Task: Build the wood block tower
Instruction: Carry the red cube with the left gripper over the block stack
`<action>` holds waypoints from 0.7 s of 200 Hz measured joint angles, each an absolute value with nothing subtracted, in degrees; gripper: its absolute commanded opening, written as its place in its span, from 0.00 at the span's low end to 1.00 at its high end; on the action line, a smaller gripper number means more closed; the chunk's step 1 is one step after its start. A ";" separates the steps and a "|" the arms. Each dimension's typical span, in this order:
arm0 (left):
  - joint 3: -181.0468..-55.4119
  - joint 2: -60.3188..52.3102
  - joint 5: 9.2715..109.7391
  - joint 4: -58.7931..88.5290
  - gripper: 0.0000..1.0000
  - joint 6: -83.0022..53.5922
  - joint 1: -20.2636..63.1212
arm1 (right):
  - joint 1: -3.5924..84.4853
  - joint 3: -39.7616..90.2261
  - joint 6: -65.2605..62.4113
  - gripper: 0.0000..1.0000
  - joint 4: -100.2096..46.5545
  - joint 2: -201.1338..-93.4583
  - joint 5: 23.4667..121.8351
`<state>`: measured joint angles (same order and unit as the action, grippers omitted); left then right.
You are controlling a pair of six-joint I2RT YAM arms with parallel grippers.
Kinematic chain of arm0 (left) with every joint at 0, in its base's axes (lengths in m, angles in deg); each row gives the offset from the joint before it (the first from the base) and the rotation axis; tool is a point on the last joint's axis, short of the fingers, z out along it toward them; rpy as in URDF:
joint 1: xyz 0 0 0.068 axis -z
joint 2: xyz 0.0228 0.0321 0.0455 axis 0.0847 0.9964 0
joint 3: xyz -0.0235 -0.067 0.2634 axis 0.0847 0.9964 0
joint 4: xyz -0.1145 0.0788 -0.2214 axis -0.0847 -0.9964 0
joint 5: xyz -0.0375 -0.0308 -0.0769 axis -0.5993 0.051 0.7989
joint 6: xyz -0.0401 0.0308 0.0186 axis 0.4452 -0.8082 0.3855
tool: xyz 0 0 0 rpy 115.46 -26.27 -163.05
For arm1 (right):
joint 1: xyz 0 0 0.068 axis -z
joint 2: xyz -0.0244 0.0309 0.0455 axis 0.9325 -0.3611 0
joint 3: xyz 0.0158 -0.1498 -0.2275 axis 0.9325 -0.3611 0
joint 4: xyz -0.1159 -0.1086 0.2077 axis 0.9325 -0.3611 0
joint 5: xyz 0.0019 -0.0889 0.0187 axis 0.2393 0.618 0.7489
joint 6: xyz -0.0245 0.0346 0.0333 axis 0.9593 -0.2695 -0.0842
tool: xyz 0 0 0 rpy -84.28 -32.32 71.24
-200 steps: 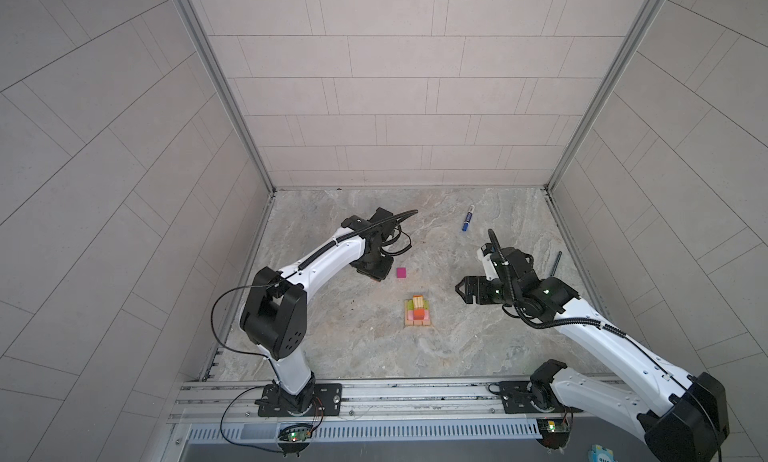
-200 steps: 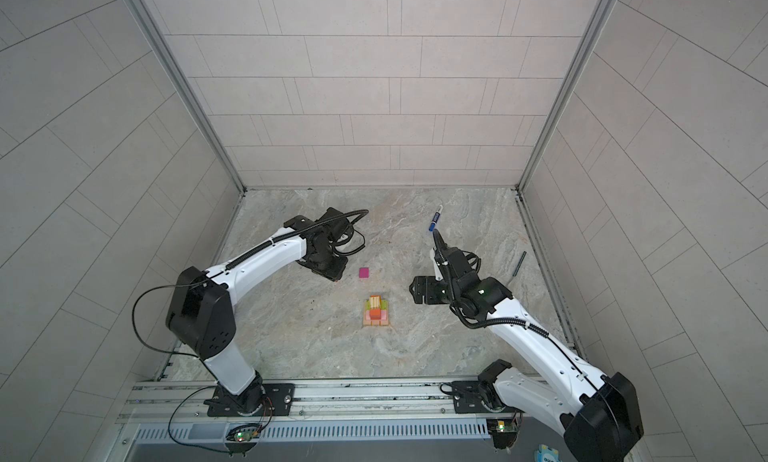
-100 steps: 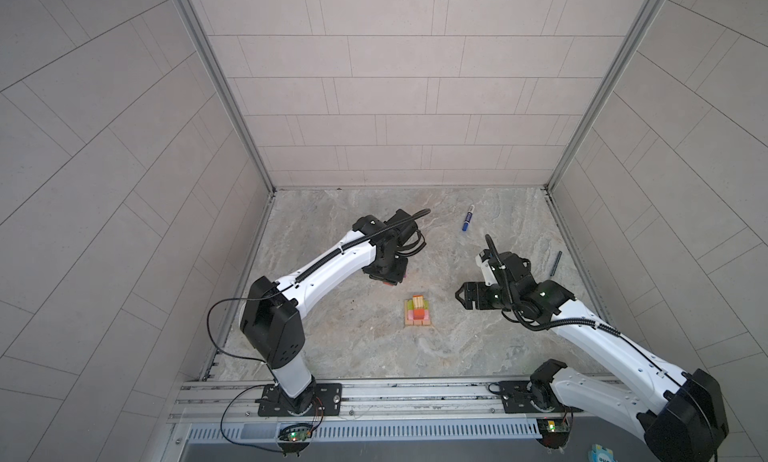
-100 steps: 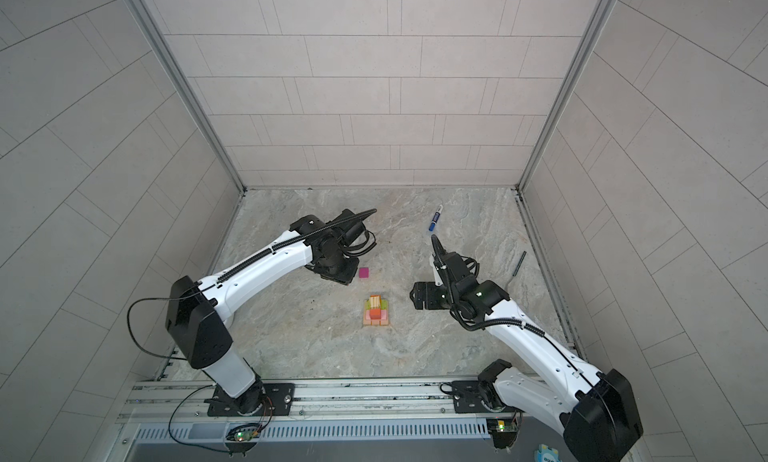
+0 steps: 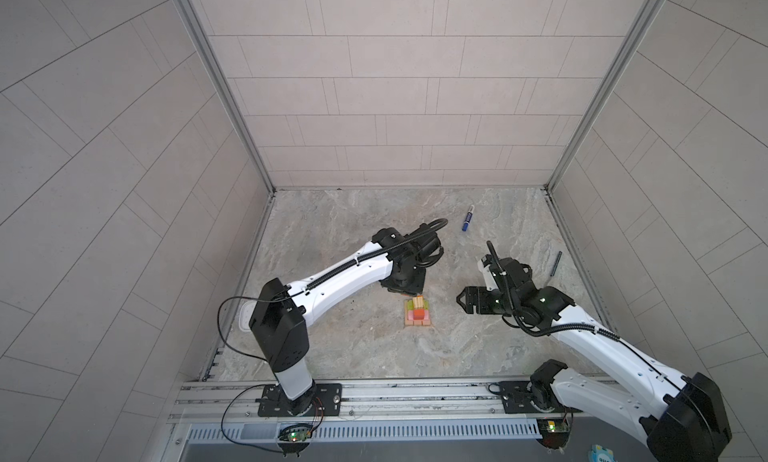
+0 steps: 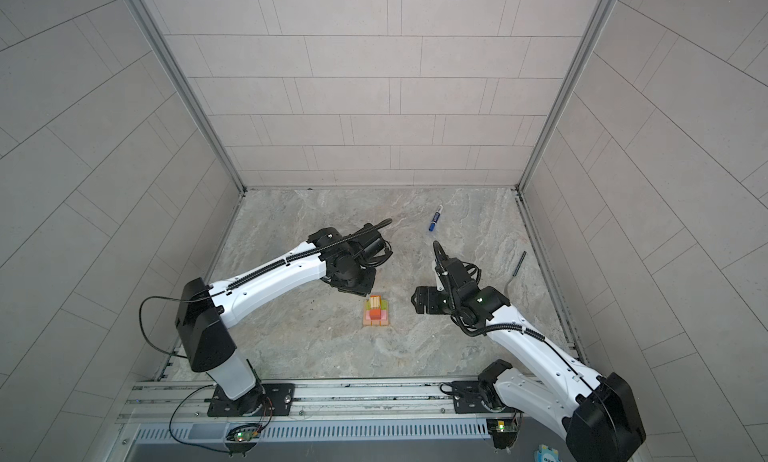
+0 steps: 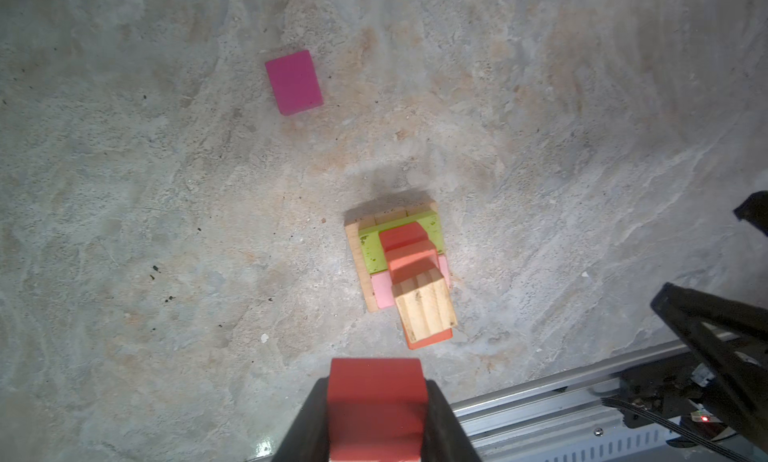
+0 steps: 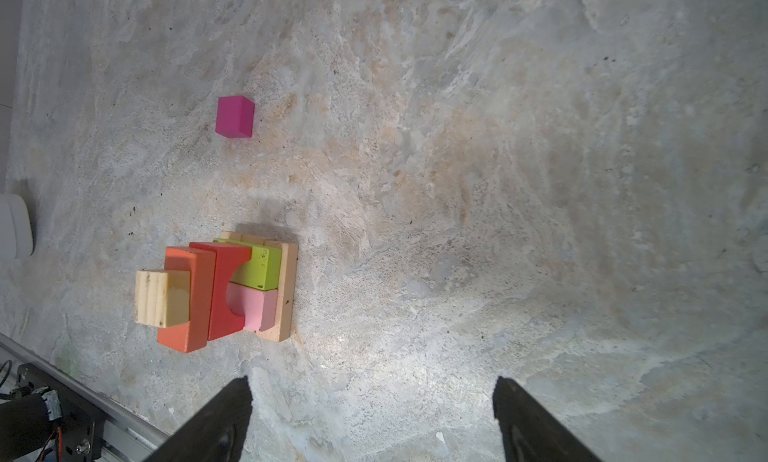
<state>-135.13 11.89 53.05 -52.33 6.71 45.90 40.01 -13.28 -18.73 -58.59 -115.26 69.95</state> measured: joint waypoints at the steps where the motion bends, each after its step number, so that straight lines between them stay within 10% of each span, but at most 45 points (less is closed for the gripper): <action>1: -135.13 11.89 52.99 -52.22 0.33 6.88 46.01 | 40.01 -13.30 -18.73 0.92 -58.59 -115.18 69.95; 140: -133.51 14.89 52.05 -47.44 0.34 11.93 49.51 | 40.01 -15.22 -19.67 0.92 -58.86 -112.29 70.26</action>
